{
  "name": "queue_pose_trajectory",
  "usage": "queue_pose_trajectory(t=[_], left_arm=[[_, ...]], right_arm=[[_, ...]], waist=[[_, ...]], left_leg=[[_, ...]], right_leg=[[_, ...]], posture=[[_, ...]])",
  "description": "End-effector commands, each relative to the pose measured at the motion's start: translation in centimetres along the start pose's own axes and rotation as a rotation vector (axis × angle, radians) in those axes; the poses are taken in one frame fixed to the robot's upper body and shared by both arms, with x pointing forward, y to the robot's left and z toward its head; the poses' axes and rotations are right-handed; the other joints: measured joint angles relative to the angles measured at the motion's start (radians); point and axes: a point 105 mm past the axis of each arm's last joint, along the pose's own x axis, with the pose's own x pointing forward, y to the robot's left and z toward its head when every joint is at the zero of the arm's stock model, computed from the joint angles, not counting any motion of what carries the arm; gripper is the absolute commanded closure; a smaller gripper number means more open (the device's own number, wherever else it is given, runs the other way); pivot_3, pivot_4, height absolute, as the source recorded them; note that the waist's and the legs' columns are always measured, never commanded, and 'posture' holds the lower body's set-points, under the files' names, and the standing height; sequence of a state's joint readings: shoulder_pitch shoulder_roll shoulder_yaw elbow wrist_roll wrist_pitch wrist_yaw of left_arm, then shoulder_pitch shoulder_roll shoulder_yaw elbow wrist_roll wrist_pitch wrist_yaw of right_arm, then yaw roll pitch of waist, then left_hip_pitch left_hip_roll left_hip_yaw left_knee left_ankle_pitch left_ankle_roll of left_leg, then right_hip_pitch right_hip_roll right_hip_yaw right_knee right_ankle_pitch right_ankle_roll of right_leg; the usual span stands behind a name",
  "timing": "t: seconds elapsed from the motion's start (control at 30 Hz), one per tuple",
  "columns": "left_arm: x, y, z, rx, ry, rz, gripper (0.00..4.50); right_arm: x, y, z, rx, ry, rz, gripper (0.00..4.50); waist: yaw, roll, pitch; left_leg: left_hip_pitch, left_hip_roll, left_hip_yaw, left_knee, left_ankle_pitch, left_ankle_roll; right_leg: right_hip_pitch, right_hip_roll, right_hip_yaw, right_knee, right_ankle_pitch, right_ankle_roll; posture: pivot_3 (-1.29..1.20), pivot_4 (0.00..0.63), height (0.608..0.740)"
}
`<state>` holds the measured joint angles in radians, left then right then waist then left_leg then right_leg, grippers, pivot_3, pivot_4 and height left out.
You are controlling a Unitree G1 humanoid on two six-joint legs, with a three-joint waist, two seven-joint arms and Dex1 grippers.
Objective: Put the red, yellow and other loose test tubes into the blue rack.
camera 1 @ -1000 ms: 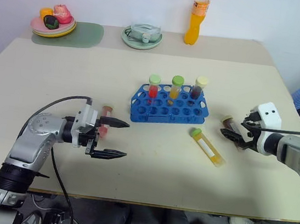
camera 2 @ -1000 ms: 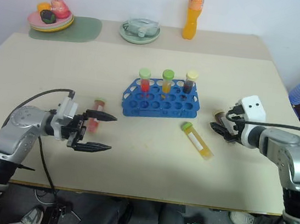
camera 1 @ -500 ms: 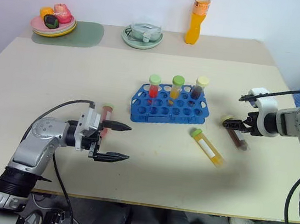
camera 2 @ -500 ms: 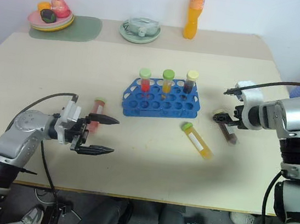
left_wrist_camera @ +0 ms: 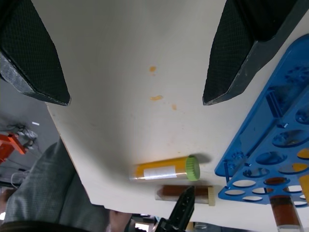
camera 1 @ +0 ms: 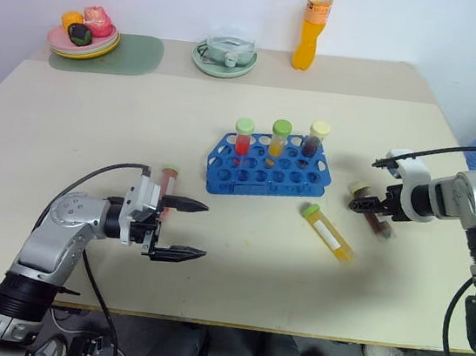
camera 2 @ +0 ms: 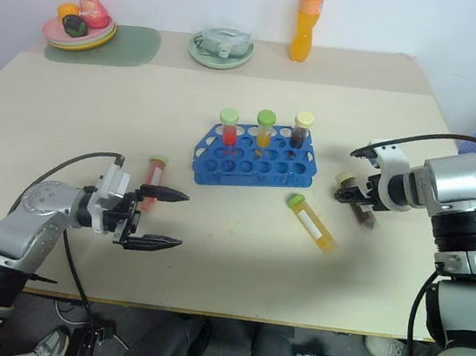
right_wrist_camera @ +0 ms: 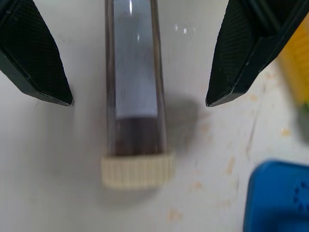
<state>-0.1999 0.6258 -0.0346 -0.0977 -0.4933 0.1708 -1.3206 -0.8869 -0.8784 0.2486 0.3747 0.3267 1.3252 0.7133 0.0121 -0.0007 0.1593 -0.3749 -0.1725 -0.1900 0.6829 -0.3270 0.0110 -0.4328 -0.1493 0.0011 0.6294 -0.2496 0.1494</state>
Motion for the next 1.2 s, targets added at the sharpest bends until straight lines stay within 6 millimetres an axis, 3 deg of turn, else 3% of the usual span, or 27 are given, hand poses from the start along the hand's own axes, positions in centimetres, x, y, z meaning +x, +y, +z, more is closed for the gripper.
queue_pose_trajectory(t=[0.03, 0.07, 0.27, 0.37, 0.43, 0.7, 0.83, 1.03, 1.2], left_arm=[[-0.3, -0.1, 0.8, 0.031, -0.011, 0.009, 0.0], [-0.3, -0.1, 0.8, 0.031, -0.01, 0.013, 0.0], [-0.4, -0.1, 0.8, 0.03, -0.007, 0.018, 0.0], [-0.3, -0.1, 0.8, 0.029, -0.01, 0.018, 0.0], [-0.2, -0.1, 0.8, 0.028, -0.011, 0.018, 0.0], [0.0, 0.1, 0.8, 0.026, -0.016, 0.015, 0.0], [-0.1, 0.1, 0.9, 0.025, -0.017, 0.018, 0.0], [-0.2, 0.1, 0.9, 0.021, -0.023, 0.035, 0.0], [-0.4, 0.0, 0.7, 0.009, -0.018, 0.043, 0.0]], right_arm=[[-0.1, 0.0, 0.9, -0.03, -0.029, -0.001, 1.49], [0.0, 0.0, 0.8, -0.038, -0.028, -0.003, 1.83], [0.3, -0.3, 0.4, -0.068, -0.013, -0.011, 1.83], [0.4, -0.3, 0.1, -0.084, -0.009, -0.013, 2.71], [0.4, -0.2, 0.0, -0.097, -0.01, -0.014, 3.64], [-1.0, -0.2, 0.4, -0.249, -0.077, -0.071, 3.64], [-3.1, 1.9, 1.2, -0.354, -0.192, -0.008, 3.64], [-5.7, 6.1, 1.9, -0.553, -0.573, 0.095, 3.64], [-7.4, 10.0, 3.0, -0.484, -1.006, 0.233, 3.64]], waist=[[0.0, 0.0, 0.0], [0.0, 0.0, 0.0], [-0.002, 0.0, 0.0], [-0.001, 0.0, 0.0], [-0.002, 0.0, 0.0], [0.001, 0.0, 0.0], [0.002, 0.0, 0.0], [0.002, 0.0, 0.0], [-0.003, 0.0, 0.0]], left_leg=[[0.0, 0.0, 0.0, 0.0, 0.0, 0.0], [0.0, 0.0, 0.0, 0.0, 0.0, 0.0], [0.0, 0.0, 0.0, 0.0, 0.0, 0.0], [0.0, 0.0, 0.0, 0.0, 0.0, 0.0], [0.0, 0.0, 0.0, 0.0, 0.0, 0.0], [0.0, 0.0, 0.0, 0.0, 0.0, 0.0], [0.0, 0.0, 0.001, 0.0, 0.0, 0.0], [0.0, 0.0, 0.001, 0.0, 0.0, 0.0], [0.002, 0.001, 0.002, 0.0, 0.0, 0.0]], right_leg=[[0.0, 0.0, 0.0, 0.0, 0.0, 0.0], [0.0, 0.0, 0.0, 0.0, 0.0, 0.0], [0.0, 0.0, 0.0, 0.0, 0.0, 0.0], [0.0, 0.0, 0.0, 0.0, 0.0, 0.0], [0.0, 0.0, 0.0, 0.0, 0.0, 0.0], [0.0, 0.0, 0.0, 0.0, 0.0, 0.0], [0.0, 0.0, 0.0, 0.0, 0.0, 0.0], [0.0, 0.0, 0.0, 0.0, 0.0, 0.0], [0.0, 0.001, 0.001, 0.001, 0.0, 0.0]], posture=[[0.0, 0.15, 0.74], [0.0, 0.15, 0.74], [0.0, 0.15, 0.74], [0.0, 0.15, 0.74], [0.0, 0.15, 0.74], [0.0, 0.15, 0.74], [0.0, 0.15, 0.74], [0.0, 0.15, 0.74], [0.0, 0.15, 0.74]])
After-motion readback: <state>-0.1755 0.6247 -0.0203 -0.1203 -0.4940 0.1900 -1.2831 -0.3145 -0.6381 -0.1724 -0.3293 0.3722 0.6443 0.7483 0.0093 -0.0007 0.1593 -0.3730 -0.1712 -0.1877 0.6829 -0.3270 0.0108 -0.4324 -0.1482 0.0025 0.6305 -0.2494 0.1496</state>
